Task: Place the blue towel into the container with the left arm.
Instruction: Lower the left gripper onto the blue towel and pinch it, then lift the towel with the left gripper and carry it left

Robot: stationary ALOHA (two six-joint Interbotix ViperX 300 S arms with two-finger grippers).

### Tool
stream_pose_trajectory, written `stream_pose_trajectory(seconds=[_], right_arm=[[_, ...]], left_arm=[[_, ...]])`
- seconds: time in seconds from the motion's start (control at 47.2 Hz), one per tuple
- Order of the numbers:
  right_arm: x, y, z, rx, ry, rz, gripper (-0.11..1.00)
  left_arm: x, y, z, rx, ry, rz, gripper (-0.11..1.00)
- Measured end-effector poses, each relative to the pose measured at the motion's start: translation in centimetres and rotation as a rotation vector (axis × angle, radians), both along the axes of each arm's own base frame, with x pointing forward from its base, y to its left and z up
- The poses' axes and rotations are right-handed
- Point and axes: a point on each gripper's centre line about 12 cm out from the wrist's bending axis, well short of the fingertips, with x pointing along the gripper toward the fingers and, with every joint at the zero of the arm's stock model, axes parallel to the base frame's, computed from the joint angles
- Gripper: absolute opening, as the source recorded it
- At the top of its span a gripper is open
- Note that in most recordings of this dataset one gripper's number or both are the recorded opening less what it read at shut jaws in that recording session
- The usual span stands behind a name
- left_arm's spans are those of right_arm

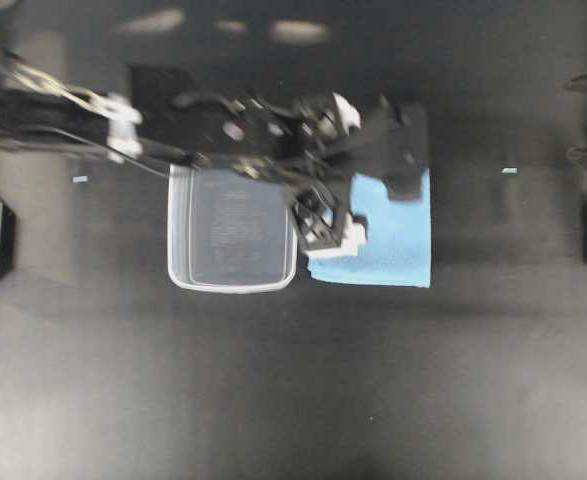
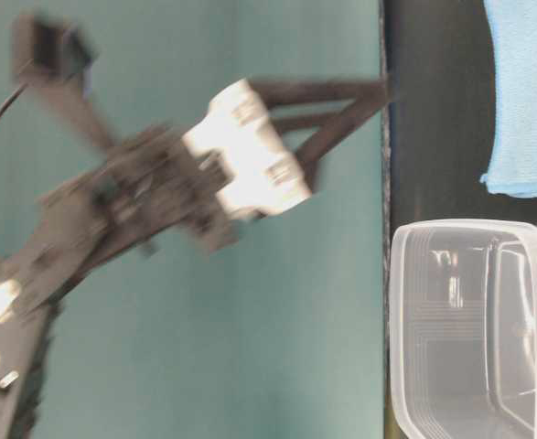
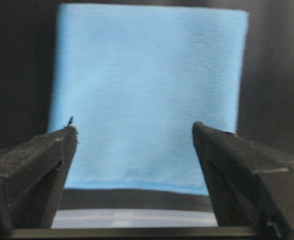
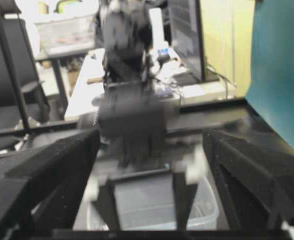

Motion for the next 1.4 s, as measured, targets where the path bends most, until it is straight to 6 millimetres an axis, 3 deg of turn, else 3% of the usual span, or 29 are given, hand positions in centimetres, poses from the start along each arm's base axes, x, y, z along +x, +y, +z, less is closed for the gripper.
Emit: stream_pose_trajectory(seconds=[0.169, 0.275, 0.381, 0.593, 0.698, 0.868, 0.931, 1.037, 1.143, 1.249, 1.397], right_arm=[[0.0, 0.0, 0.1, -0.006, -0.009, -0.001, 0.8], [0.0, 0.0, 0.1, -0.006, -0.013, -0.004, 0.8], [0.0, -0.1, 0.2, -0.008, -0.016, -0.005, 0.8], [-0.1, -0.1, 0.3, -0.009, -0.025, -0.005, 0.79], [-0.1, -0.1, 0.4, -0.008, -0.033, -0.007, 0.79], [-0.2, -0.1, 0.5, -0.011, -0.04, -0.01, 0.79], [-0.3, -0.1, 0.6, -0.009, -0.044, -0.01, 0.78], [-0.4, -0.1, 0.7, -0.006, -0.052, -0.01, 0.78], [-0.6, -0.1, 1.0, -0.006, -0.066, -0.011, 0.78], [-0.6, -0.1, 1.1, -0.006, -0.072, -0.009, 0.78], [-0.6, -0.1, 1.1, -0.008, -0.069, -0.011, 0.78]], left_arm=[[1.6, -0.6, -5.3, 0.0, 0.078, -0.015, 0.89], [2.4, -0.3, -7.5, -0.001, 0.094, -0.01, 0.89], [2.8, -0.4, -8.8, -0.002, 0.103, -0.01, 0.88], [3.1, -0.8, -9.3, -0.001, 0.104, -0.018, 0.82], [3.1, -1.3, -9.3, 0.0, 0.101, -0.027, 0.64], [3.2, -2.3, -9.2, 0.001, 0.094, -0.046, 0.18], [3.2, -2.6, -9.0, 0.0, 0.091, -0.052, 0.06], [3.4, -2.6, -7.8, 0.001, 0.081, -0.051, 0.05], [3.4, -2.5, -4.8, 0.003, 0.055, -0.049, 0.05], [2.8, -2.4, 0.1, 0.002, 0.017, -0.044, 0.05], [-0.4, -1.7, 7.1, 0.004, 0.0, -0.028, 0.05]])
